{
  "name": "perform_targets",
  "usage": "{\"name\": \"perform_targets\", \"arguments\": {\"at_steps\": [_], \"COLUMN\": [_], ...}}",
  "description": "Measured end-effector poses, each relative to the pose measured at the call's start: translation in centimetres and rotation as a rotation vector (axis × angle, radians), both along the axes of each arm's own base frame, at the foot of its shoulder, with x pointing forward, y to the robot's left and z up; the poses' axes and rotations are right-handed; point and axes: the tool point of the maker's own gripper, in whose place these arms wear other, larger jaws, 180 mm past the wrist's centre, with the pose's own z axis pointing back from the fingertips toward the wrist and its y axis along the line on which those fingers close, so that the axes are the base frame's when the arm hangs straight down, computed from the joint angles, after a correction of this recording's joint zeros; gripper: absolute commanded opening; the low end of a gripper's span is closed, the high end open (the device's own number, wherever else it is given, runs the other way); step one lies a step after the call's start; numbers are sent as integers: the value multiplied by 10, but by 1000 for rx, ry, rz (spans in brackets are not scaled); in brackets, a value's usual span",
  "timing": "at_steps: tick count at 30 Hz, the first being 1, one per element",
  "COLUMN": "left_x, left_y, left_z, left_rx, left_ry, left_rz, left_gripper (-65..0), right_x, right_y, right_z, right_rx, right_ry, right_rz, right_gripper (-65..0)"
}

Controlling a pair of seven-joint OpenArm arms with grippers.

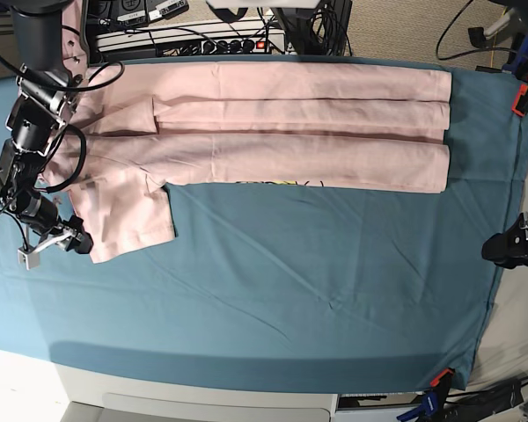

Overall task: Fold the T-shirt properly
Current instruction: 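Grasp the sleeve with the right gripper and fold it onto the shirt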

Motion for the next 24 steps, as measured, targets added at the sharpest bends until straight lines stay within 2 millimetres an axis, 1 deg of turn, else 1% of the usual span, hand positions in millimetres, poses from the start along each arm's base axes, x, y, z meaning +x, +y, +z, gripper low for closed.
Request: {"name": "perform_targets", "arguments": {"at_steps": [3,8,10,11,12,13,15,18,19,20,22,24], "left_x": [-2,-2,-2,-2,-2,-2,-2,-2,-2,-2,-2,-3], "left_y": [0,0,0,0,0,0,0,0,0,0,-1,0], "left_z": [-3,-4,-4,-4,-4,-4,-4,-4,-4,-4,-4,-4], "left_rx": [-2,-2,-3,-2,-2,-2,-2,-2,-2,-2,-3,-2], "left_ry": [8,9,9,9,9,9,9,9,9,9,9,10], "left_rz": [1,1,1,1,1,1,1,1,1,1,1,1], "left_gripper": [-358,-358,-358,-358,-358,-358,-358,-358,-358,-358,-358,-358], "right_x": [-2,2,1,0,-1,-2,-5,-13,-14,-14,-13,-17], "right_y": [3,24,28,28,28,27,27,34,37,41,48,57], "right_z": [-5,-11,-13,-14,-15,-15,-17,-15,-10,1,29,60], "right_rx": [8,51,68,73,75,74,67,130,156,195,212,168], "right_ry": [25,13,2,0,1,5,22,55,53,27,-42,-106], "right_rz": [-11,15,16,15,12,13,17,50,60,69,122,198], "right_gripper": [-338,-339,-341,-358,-401,-467,-642,-650,-650,-650,-650,-650]}}
